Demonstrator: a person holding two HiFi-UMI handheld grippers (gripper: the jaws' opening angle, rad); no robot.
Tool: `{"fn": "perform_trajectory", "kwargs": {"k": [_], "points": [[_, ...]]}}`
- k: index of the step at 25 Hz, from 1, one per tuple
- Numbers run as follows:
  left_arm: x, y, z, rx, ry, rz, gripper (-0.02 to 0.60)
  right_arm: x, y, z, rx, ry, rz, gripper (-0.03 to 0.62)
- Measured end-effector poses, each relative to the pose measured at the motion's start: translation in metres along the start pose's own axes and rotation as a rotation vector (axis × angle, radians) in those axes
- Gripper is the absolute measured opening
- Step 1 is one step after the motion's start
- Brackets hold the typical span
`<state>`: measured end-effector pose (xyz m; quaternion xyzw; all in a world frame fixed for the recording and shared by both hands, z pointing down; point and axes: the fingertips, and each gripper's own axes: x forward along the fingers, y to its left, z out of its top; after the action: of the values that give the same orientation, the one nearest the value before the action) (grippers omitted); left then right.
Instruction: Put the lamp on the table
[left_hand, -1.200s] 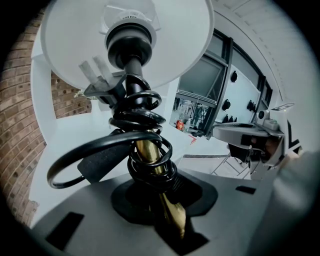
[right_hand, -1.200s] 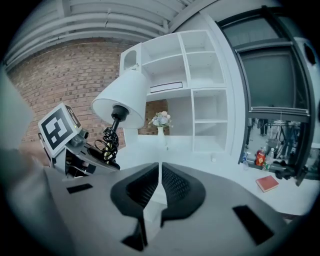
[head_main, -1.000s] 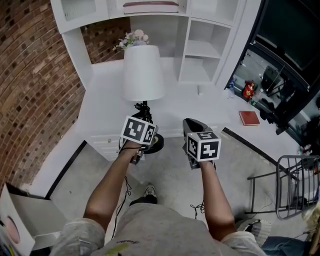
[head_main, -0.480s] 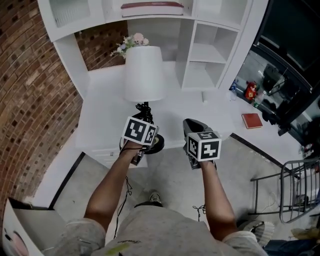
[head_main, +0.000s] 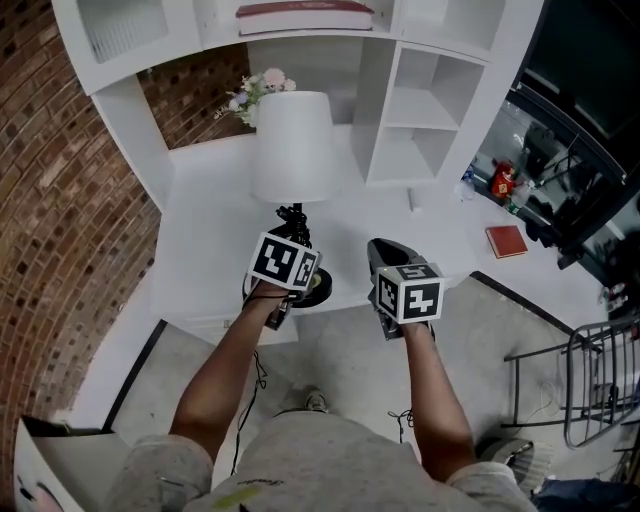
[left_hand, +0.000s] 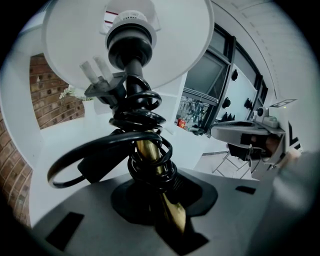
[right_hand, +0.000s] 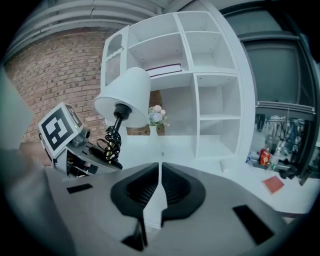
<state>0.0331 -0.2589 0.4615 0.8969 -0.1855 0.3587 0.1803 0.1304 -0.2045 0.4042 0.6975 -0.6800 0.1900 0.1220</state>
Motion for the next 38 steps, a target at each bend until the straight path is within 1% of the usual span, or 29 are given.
{"fn": "perform_trajectory", "kwargs": {"k": [9, 19, 28, 38], "points": [[0.012, 0.016, 0.004, 0.000, 0.007, -0.020, 0.104, 0.019, -0.001, 0.001, 0.002, 0.014, -0.016, 0.005], [0.024, 0.021, 0.006, 0.004, 0.011, -0.046, 0.104, 0.025, -0.005, -0.006, 0.010, 0.029, -0.043, 0.005], [0.039, 0.029, 0.008, 0.013, 0.021, -0.041, 0.104, 0.040, -0.016, 0.000, 0.019, 0.010, -0.045, 0.005], [0.061, 0.044, 0.019, 0.000, 0.019, -0.016, 0.104, 0.070, -0.028, 0.009, 0.002, 0.003, -0.007, 0.005]]}}
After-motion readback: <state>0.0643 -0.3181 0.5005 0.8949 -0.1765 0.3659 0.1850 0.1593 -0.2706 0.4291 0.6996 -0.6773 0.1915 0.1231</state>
